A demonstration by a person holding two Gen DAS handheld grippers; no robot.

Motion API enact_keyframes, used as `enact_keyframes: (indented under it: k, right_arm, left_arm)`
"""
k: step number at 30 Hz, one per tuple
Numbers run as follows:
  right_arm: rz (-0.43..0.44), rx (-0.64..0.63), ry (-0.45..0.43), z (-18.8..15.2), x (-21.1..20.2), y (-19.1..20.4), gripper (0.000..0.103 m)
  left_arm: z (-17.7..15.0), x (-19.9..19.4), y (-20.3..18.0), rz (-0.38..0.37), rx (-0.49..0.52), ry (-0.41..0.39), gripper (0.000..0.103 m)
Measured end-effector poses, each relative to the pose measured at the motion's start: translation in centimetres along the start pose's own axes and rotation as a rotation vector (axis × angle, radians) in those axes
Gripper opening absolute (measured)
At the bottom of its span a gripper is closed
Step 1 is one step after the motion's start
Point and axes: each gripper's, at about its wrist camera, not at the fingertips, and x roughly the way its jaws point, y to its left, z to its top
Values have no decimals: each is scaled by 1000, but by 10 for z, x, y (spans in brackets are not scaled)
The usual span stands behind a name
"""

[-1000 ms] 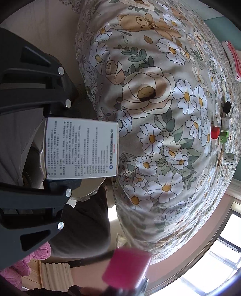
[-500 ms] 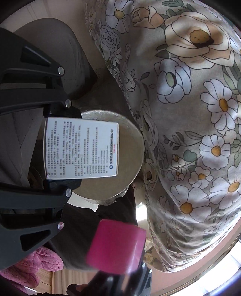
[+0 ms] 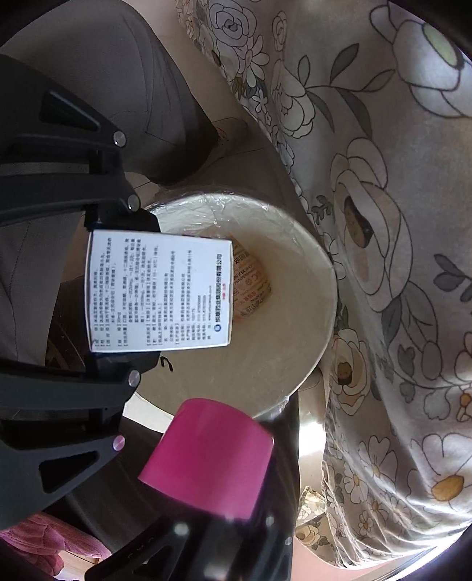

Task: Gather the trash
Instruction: 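Carry the medicine box and pink cup with both tools over the trash bin, then open both tools to drop the box and pink cup into the bin, then move both tools back over the bed toward the red block and yogurt cup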

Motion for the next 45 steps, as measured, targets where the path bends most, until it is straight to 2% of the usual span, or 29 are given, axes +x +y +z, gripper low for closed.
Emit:
enact_keyframes:
  k: [8,16,22,28,30,32,33,35,36,38,40,45]
  right_arm:
    - [-26,28,142,5,52,-2,5]
    - [-3,65,275,6,93,-3,5]
    - [11,79,341,9,115,-4,5]
    - [31,114,364,5,131,-7,5]
    - [30,125,370,3,138,-6,5]
    - [30,135,377,0,145,-5,6]
    - [35,139,385,-1,147,-5,6]
    - [25,144,393,-2,149,-6,7]
    - [19,147,396,-2,147,-7,8]
    - [11,154,399,-2,150,-8,24]
    - [9,160,387,-2,153,-8,30]
    - [10,162,366,-2,155,-4,32]
  left_arm:
    - [6,39,6,-15,-35,73,45]
    - [10,72,8,-30,-59,139,45]
    - [14,91,10,-34,-66,175,45]
    - [17,104,14,-63,-95,215,45]
    - [15,107,14,-50,-98,212,46]
    - [15,107,14,-49,-103,214,52]
    - [15,107,14,-47,-106,213,60]
    - [15,109,15,-44,-106,209,64]
    - [16,108,15,-43,-106,208,64]
    - [15,109,15,-37,-103,209,65]
    - [14,107,14,-36,-101,207,65]
    - [14,99,16,-41,-106,200,65]
